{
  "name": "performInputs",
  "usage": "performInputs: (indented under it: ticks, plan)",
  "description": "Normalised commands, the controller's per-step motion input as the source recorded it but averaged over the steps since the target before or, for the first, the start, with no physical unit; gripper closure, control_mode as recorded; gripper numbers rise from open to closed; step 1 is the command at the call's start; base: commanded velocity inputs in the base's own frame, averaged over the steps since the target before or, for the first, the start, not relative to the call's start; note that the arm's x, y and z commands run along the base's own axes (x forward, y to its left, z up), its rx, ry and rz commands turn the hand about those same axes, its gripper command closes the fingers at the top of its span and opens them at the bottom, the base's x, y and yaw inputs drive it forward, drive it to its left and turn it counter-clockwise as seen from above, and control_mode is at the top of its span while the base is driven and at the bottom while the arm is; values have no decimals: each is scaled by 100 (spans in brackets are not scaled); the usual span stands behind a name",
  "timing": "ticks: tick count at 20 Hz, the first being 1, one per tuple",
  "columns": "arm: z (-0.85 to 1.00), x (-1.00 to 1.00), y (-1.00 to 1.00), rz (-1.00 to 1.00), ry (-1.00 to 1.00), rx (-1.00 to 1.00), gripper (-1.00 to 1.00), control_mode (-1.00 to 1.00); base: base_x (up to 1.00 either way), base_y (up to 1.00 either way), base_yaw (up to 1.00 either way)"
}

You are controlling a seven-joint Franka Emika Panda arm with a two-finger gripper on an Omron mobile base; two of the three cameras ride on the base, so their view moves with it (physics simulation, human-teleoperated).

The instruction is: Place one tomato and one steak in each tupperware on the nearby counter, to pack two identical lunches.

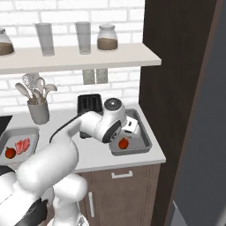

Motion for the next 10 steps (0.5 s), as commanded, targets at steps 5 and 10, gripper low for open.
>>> performInputs:
  ticks: [5,10]
  plan:
    - [31,-61,12,3,-36,-3,-100,-100,0,0,0]
    - [31,-45,16,1,-27,-3,-100,-100,0,0,0]
